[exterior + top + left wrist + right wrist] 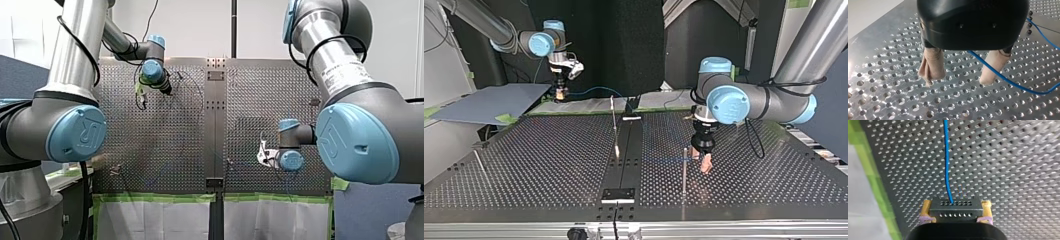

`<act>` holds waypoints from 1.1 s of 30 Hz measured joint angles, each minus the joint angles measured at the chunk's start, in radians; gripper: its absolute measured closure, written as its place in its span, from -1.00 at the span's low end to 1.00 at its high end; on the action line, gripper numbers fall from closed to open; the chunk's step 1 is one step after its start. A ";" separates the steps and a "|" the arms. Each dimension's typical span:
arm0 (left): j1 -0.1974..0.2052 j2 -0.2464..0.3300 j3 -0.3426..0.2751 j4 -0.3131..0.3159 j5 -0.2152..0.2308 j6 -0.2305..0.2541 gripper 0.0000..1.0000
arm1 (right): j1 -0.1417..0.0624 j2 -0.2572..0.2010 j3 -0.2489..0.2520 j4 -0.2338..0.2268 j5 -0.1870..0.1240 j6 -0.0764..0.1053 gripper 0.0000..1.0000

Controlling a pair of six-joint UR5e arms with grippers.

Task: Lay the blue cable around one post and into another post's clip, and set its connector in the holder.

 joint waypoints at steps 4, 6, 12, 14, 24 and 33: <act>0.000 0.000 0.000 0.000 0.000 -0.002 -1.00 | 0.004 -0.034 0.005 -0.025 -0.003 -0.004 0.34; 0.000 0.000 0.000 0.000 0.000 -0.006 -1.00 | 0.007 -0.052 0.005 -0.030 -0.003 -0.008 0.34; -0.002 0.000 0.000 0.000 -0.021 -0.028 -1.00 | 0.009 -0.073 0.005 -0.031 -0.001 -0.014 0.34; -0.003 0.000 0.000 0.000 -0.028 -0.040 -1.00 | 0.010 -0.071 0.006 -0.029 0.000 -0.015 0.34; -0.010 0.002 0.000 0.000 -0.022 -0.126 -1.00 | 0.011 -0.041 0.006 -0.029 0.003 -0.020 0.34; 0.003 0.006 0.000 0.025 0.051 -0.213 -1.00 | 0.011 -0.038 0.006 -0.032 0.004 -0.019 0.34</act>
